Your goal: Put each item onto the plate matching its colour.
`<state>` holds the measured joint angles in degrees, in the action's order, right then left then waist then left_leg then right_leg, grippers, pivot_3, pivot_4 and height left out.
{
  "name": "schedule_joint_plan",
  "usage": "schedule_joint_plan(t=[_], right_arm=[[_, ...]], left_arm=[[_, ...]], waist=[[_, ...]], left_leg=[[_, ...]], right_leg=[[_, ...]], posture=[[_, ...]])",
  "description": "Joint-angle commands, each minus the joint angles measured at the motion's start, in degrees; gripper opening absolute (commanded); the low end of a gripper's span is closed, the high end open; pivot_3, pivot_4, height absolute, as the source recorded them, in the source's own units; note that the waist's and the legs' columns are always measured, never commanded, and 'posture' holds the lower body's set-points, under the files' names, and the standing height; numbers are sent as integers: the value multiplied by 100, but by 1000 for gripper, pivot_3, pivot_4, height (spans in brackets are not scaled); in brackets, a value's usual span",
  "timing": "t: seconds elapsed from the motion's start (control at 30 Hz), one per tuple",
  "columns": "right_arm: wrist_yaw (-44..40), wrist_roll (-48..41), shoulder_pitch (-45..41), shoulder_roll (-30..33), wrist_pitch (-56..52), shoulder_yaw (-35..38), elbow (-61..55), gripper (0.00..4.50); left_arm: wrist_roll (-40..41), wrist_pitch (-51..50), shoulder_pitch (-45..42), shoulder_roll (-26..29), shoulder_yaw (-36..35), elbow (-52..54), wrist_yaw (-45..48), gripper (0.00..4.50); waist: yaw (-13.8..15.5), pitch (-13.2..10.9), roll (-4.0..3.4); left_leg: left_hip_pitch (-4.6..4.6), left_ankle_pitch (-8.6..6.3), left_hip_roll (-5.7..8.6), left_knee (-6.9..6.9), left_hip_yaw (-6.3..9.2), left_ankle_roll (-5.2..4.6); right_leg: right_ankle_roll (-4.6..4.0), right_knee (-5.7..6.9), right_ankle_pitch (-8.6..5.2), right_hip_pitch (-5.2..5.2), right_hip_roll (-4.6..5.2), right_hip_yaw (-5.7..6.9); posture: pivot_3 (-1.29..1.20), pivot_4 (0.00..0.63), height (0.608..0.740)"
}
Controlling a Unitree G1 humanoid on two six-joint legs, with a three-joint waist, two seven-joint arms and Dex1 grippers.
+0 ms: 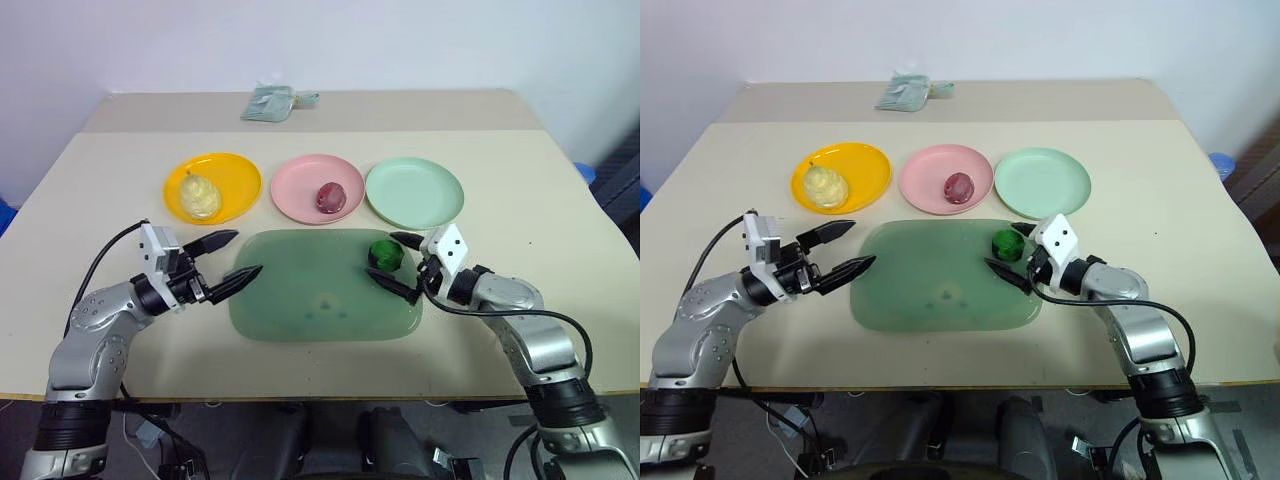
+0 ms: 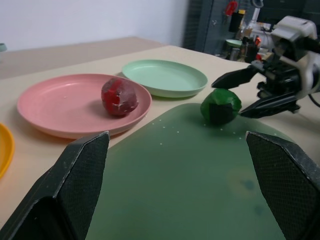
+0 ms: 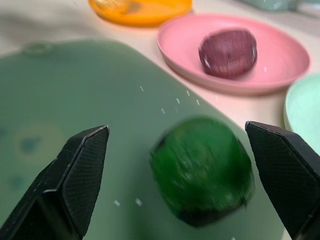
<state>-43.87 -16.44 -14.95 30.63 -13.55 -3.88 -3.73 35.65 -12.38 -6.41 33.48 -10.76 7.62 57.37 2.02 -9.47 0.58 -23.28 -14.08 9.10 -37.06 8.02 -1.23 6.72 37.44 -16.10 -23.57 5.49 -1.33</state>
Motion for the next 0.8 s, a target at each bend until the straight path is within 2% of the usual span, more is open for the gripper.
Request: schedule_joint_plan(t=[0.03,0.17,0.27,0.37,0.4,0.53,0.63,0.8], right_arm=[[-96,99,-227,-115,287,-12,287,4500],[-159,181,-446,-219,418,-22,688,4500],[-166,226,-605,-286,483,29,875,3660],[-106,290,-700,-347,596,74,969,2194],[-106,316,-729,-361,676,75,1013,1870],[-43,278,-964,-453,830,182,1192,1870],[136,147,-1488,-610,904,423,1534,1870],[731,520,-2787,-730,1563,648,3313,1870]], left_arm=[[59,51,184,-50,-93,371,-51,4456],[-1,106,344,-141,-99,533,-182,4456],[-4,122,402,-186,-145,580,-303,4500],[-8,133,464,-170,-163,605,-327,4500],[-6,141,488,-165,-177,608,-325,4500],[17,163,538,-182,-232,641,-383,4500],[20,146,562,-205,-230,710,-439,4500],[29,46,570,-288,-190,845,-641,4500]], waist=[[-9,0,-1],[-12,-1,-2],[0,-1,-2],[3,-1,-2],[3,-1,-2],[-9,-1,-2],[-32,-3,-5],[-126,-4,-6]], left_leg=[[0,0,0,1,0,0],[0,1,-1,3,0,1],[0,0,-1,2,0,1],[0,0,0,1,0,1],[0,0,0,1,0,1],[0,0,-1,2,0,1],[0,1,-1,2,0,2],[0,2,0,4,0,3]], right_leg=[[0,0,0,0,0,0],[0,1,0,-2,-2,-1],[0,0,0,-1,-1,-1],[0,0,0,-1,-1,-1],[0,0,0,-1,-1,-1],[0,0,0,-3,-1,-1],[-1,1,0,-4,-2,-1],[-1,1,1,-3,-2,0]], posture=[[0,150,740],[0,150,740],[0,150,740],[0,150,740],[0,150,740],[0,150,740],[0,150,740],[0,150,740]])
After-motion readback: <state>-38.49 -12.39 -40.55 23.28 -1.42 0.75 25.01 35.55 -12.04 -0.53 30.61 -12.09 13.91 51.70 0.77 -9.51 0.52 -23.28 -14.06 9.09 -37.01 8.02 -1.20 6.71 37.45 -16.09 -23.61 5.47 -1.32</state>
